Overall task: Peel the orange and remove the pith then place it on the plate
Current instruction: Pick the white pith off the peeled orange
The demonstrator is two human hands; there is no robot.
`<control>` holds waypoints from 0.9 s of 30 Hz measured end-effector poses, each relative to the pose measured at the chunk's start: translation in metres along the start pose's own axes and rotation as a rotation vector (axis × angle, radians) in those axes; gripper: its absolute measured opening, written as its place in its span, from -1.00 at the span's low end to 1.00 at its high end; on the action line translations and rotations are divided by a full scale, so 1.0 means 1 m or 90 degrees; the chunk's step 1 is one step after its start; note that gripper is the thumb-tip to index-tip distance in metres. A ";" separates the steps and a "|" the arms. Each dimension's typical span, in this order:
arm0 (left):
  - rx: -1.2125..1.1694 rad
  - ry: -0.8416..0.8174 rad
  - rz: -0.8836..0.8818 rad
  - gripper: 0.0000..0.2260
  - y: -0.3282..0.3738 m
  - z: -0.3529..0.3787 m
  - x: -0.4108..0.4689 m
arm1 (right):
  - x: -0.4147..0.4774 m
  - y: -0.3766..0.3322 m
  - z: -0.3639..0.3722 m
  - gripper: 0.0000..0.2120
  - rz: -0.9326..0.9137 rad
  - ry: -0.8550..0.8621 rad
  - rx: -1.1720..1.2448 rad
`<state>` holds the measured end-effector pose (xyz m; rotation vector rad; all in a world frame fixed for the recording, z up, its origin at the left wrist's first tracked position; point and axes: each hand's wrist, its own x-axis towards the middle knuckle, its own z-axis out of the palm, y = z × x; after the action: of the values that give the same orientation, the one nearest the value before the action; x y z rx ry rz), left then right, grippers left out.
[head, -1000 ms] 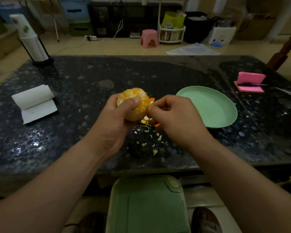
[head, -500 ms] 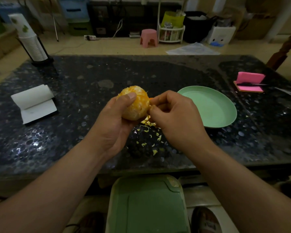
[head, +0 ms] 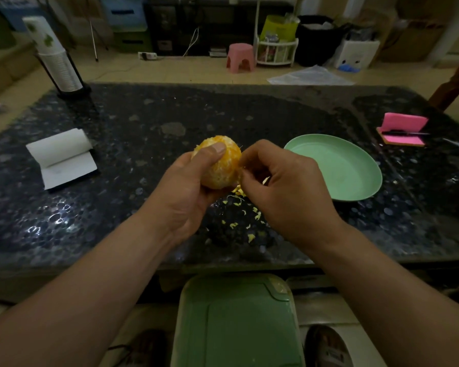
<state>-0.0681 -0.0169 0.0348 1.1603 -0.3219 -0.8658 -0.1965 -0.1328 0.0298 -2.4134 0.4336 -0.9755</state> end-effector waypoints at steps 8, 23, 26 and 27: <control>-0.085 -0.036 -0.034 -0.60 0.003 0.002 -0.004 | -0.002 -0.005 0.002 -0.96 0.101 0.005 0.043; -0.096 -0.044 -0.102 -0.57 0.005 -0.004 -0.003 | 0.005 -0.005 -0.001 -0.95 0.259 -0.010 0.199; -0.101 -0.061 -0.090 -0.59 0.003 -0.006 -0.001 | 0.004 -0.009 -0.001 -0.96 0.249 -0.028 0.199; -0.100 -0.059 -0.082 -0.58 0.003 -0.008 0.001 | 0.004 -0.010 -0.001 -0.96 0.252 -0.032 0.204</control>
<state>-0.0611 -0.0118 0.0336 1.0054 -0.2516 -1.0419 -0.1935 -0.1262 0.0383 -1.9615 0.6528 -0.7412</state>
